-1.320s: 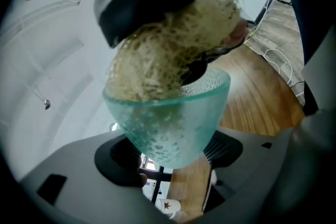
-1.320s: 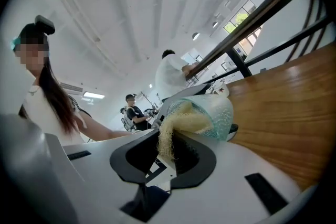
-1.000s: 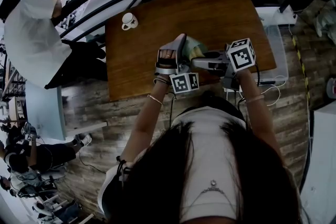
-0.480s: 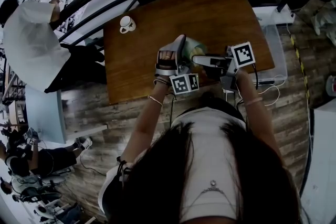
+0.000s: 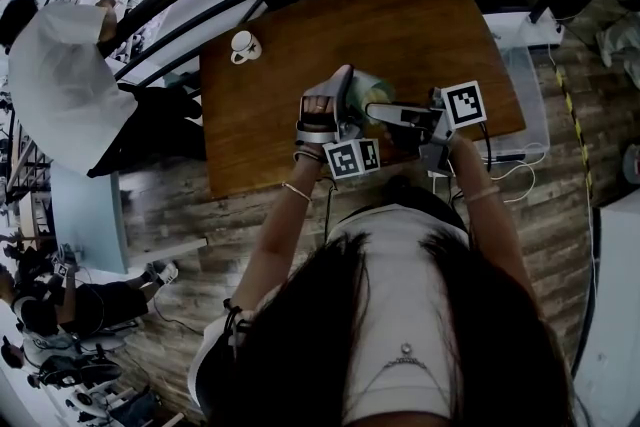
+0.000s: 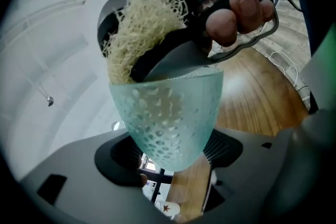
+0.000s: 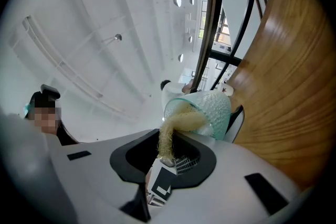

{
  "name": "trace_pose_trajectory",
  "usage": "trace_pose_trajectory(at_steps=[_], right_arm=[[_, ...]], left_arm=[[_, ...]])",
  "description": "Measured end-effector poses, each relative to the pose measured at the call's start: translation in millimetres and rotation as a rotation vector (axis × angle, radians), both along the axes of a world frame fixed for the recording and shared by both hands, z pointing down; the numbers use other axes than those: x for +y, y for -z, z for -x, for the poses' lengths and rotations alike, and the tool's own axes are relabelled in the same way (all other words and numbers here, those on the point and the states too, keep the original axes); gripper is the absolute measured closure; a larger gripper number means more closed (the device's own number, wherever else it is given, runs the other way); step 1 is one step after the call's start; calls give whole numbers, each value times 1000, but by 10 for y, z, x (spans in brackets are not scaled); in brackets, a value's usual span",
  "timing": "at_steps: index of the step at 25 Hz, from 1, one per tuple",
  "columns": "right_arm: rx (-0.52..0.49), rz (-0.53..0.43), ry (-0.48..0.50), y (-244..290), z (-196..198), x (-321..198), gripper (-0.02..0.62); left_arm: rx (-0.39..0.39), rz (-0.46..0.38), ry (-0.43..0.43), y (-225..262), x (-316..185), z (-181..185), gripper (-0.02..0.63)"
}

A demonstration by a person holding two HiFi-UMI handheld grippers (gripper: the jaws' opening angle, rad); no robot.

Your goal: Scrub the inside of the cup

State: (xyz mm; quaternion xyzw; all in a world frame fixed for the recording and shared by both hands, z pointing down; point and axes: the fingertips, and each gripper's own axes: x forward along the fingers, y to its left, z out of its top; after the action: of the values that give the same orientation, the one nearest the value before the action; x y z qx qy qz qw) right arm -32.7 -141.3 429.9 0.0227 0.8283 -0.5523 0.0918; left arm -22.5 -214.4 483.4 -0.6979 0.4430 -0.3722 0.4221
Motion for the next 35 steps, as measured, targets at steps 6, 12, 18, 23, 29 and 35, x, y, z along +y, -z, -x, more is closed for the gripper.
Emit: trace_pose_trajectory(at_steps=[6, 12, 18, 23, 29, 35], right_arm=[[37, -37, 0, -37, 42, 5, 514], [98, -68, -6, -106, 70, 6, 514], [137, -98, -15, -162, 78, -6, 514], [186, -106, -35, -205, 65, -38, 514], [246, -153, -21, -253, 55, 14, 514], [277, -219, -40, -256, 39, 5, 514]], left_arm=[[18, 20, 18, -32, -1, 52, 256], [37, 43, 38, -38, -13, 108, 256], [56, 71, 66, -67, -25, 174, 256], [73, 102, 94, -79, -45, 244, 256], [111, 138, 132, -131, -85, 292, 256], [188, 210, 179, -160, -99, 310, 256]])
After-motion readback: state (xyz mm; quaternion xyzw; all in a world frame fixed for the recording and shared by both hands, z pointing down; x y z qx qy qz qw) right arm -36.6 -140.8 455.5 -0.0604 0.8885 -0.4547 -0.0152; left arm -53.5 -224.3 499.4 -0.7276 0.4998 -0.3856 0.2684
